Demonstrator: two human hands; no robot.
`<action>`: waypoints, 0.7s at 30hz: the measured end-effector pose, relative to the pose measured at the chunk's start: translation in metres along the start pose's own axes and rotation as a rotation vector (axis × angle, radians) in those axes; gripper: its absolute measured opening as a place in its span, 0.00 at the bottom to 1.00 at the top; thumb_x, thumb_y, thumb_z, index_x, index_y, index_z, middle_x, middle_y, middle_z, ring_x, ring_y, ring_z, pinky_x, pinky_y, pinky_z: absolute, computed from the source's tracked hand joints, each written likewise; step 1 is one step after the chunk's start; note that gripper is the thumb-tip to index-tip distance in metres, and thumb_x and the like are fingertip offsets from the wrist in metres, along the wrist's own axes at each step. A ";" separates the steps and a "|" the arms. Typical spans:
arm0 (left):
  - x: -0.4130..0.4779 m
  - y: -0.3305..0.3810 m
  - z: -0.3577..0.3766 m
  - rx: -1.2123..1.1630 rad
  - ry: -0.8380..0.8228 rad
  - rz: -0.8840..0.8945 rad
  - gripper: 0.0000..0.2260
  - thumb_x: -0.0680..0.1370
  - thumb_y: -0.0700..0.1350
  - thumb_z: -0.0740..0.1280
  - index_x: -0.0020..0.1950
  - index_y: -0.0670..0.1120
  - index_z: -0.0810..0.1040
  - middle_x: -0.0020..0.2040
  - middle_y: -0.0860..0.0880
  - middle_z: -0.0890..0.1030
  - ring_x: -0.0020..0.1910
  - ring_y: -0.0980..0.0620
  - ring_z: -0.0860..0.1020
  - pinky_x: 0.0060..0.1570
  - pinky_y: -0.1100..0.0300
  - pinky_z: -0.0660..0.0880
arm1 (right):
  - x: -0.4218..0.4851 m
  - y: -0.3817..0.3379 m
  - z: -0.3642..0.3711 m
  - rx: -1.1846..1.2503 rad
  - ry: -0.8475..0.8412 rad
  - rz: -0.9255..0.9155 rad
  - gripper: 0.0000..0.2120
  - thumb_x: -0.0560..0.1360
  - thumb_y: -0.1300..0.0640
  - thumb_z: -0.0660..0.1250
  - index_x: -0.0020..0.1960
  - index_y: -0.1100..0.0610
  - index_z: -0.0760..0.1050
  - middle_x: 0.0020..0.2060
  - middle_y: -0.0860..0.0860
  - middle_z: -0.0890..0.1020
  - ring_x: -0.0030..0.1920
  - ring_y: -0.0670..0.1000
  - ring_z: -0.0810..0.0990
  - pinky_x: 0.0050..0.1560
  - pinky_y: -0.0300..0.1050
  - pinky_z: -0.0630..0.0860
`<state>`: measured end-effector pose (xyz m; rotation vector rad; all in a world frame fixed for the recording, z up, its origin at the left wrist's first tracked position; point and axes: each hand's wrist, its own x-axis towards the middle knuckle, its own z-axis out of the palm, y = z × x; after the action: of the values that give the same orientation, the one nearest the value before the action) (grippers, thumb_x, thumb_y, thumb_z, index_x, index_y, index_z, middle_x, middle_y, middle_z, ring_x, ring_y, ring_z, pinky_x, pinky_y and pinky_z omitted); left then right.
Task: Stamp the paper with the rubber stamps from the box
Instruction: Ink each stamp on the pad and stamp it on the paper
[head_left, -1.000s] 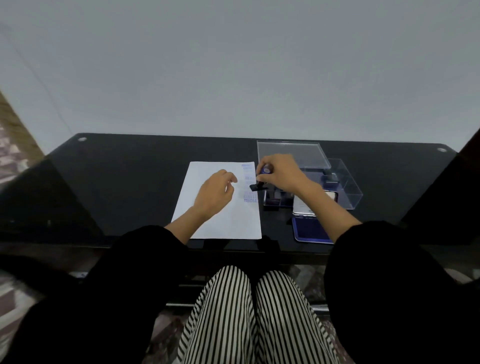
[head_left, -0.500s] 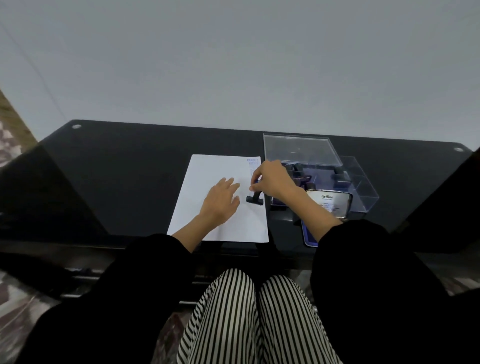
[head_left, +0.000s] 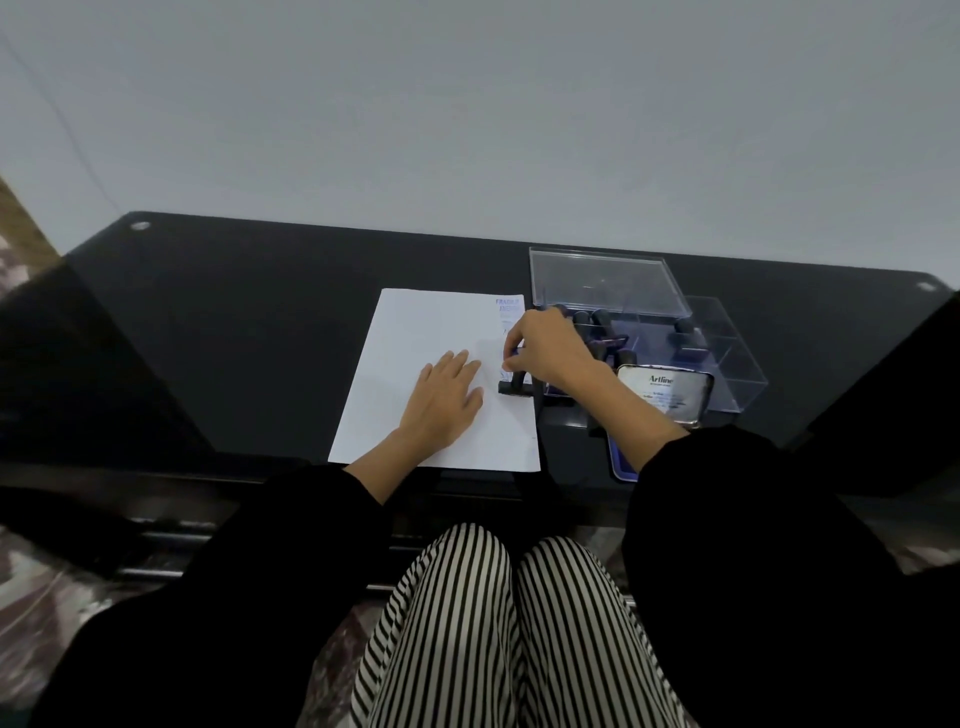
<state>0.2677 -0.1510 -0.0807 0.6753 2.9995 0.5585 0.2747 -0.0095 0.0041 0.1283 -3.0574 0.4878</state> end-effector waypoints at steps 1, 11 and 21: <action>0.000 0.000 0.001 0.002 0.000 0.001 0.21 0.82 0.48 0.52 0.75 0.44 0.58 0.77 0.46 0.56 0.77 0.47 0.53 0.75 0.51 0.50 | -0.001 0.000 0.001 0.000 0.000 -0.001 0.08 0.73 0.61 0.69 0.49 0.62 0.82 0.48 0.57 0.84 0.46 0.54 0.82 0.46 0.42 0.75; 0.001 -0.002 0.004 0.004 0.002 0.005 0.21 0.82 0.48 0.51 0.75 0.44 0.58 0.77 0.46 0.56 0.77 0.47 0.52 0.76 0.51 0.50 | -0.005 0.003 0.019 -0.039 0.039 -0.013 0.09 0.76 0.63 0.63 0.52 0.63 0.80 0.50 0.58 0.82 0.48 0.56 0.80 0.51 0.47 0.77; 0.001 -0.006 0.012 0.003 0.041 0.009 0.21 0.82 0.48 0.51 0.75 0.44 0.57 0.77 0.46 0.56 0.77 0.48 0.52 0.75 0.52 0.48 | -0.021 0.006 0.061 -0.199 0.208 -0.115 0.11 0.78 0.68 0.54 0.60 0.63 0.66 0.58 0.58 0.71 0.53 0.56 0.71 0.54 0.45 0.67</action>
<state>0.2651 -0.1514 -0.0935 0.6858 3.0368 0.5752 0.2934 -0.0209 -0.0565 0.2287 -2.8532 0.1753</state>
